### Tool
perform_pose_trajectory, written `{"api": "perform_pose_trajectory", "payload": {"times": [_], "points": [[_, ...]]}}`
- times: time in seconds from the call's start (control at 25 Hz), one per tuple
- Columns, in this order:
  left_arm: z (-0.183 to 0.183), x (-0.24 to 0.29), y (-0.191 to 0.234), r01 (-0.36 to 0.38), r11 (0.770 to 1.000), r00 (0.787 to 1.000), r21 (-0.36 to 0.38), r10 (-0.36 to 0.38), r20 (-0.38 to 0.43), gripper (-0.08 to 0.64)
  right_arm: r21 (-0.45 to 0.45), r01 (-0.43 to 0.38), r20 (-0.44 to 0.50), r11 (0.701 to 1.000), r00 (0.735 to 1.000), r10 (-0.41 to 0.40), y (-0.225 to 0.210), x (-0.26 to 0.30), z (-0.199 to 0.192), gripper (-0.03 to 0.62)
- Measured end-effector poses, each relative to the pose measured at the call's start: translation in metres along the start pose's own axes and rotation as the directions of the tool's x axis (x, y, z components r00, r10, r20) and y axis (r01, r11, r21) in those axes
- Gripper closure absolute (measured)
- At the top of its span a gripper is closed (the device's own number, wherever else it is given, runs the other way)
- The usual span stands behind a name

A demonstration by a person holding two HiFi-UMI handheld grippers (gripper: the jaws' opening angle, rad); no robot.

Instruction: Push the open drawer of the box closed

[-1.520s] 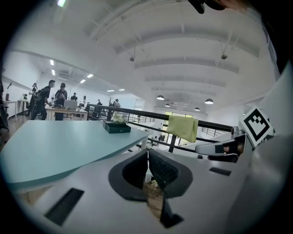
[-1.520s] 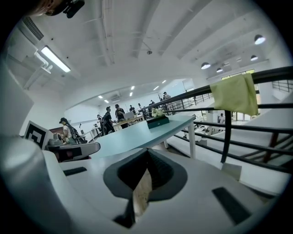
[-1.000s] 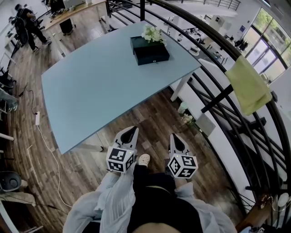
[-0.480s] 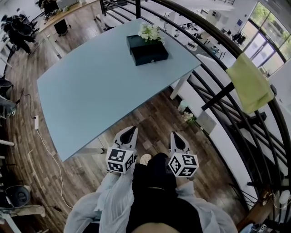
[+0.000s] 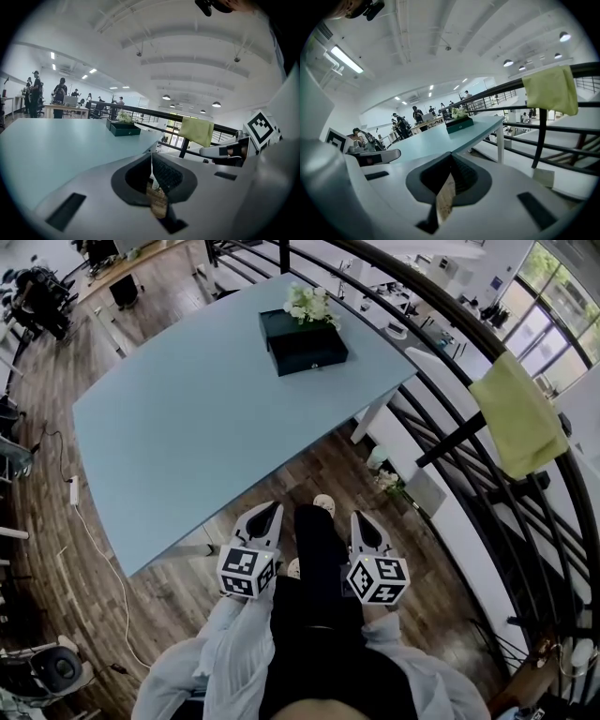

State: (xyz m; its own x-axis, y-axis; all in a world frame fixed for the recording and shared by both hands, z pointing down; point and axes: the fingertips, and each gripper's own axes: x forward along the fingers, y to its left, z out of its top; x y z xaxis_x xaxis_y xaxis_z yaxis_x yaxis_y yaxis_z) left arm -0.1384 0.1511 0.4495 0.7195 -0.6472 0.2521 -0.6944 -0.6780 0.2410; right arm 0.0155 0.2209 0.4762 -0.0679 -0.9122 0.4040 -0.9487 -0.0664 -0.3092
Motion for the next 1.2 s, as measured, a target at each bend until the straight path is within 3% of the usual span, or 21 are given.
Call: {"api": "perform_pose_trajectory", "payload": {"times": [1.2], "points": [[0.081,0.205,0.065,-0.116,0.993,0.993,-0.027,0.117,0.033,0.538,-0.052,-0.153,-0.075,0.987,0.986,0.149,-0.08,0.198,0.127,0.584]]}}
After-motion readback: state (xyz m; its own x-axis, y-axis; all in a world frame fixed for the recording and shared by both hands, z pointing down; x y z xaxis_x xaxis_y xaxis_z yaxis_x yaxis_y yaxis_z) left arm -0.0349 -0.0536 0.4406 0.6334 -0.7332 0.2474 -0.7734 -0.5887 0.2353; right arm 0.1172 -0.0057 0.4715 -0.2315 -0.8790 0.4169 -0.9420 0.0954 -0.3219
